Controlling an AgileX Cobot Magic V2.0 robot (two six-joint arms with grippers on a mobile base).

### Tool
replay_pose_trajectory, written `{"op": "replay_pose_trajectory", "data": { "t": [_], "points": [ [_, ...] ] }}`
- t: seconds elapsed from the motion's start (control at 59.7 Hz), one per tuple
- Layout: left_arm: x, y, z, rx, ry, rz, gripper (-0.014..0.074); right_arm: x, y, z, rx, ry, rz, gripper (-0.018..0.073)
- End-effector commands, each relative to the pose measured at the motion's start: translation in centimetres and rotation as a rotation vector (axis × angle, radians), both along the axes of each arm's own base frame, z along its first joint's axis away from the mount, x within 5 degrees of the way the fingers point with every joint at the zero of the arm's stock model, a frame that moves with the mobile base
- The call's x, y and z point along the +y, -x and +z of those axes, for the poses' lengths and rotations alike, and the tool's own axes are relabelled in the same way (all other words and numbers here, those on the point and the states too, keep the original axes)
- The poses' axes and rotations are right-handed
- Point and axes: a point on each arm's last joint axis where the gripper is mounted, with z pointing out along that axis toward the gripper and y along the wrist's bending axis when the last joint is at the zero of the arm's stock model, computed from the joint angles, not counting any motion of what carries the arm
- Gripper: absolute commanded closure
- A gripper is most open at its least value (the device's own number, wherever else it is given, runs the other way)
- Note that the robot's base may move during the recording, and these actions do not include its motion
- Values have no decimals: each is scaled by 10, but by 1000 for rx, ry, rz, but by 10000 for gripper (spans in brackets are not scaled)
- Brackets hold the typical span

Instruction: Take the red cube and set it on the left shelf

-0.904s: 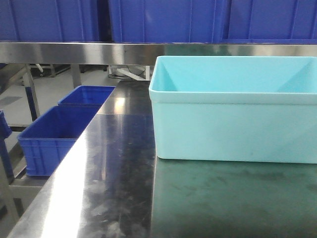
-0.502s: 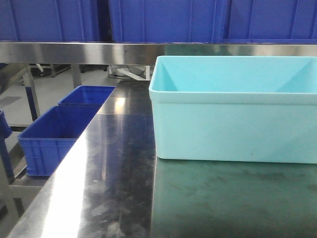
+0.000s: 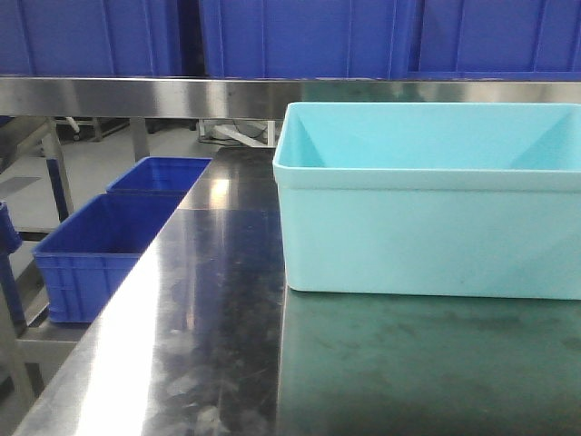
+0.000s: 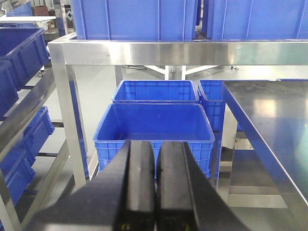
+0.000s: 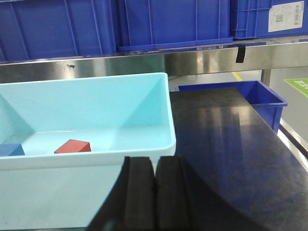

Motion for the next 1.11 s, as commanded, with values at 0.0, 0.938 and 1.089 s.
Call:
{"op": "replay_pose_trajectory", "data": {
  "t": [0.0,0.938,1.089],
  "points": [
    [0,0,1,-80,9,-5,495,0,3,15,-129,15,-4,505],
    [0,0,1,-80,9,-5,495,-5,-72,106,1,7,-5,505],
    [0,0,1,-80,9,-5,495,-8,-116,137,21,5,-5,505]
  ]
}}
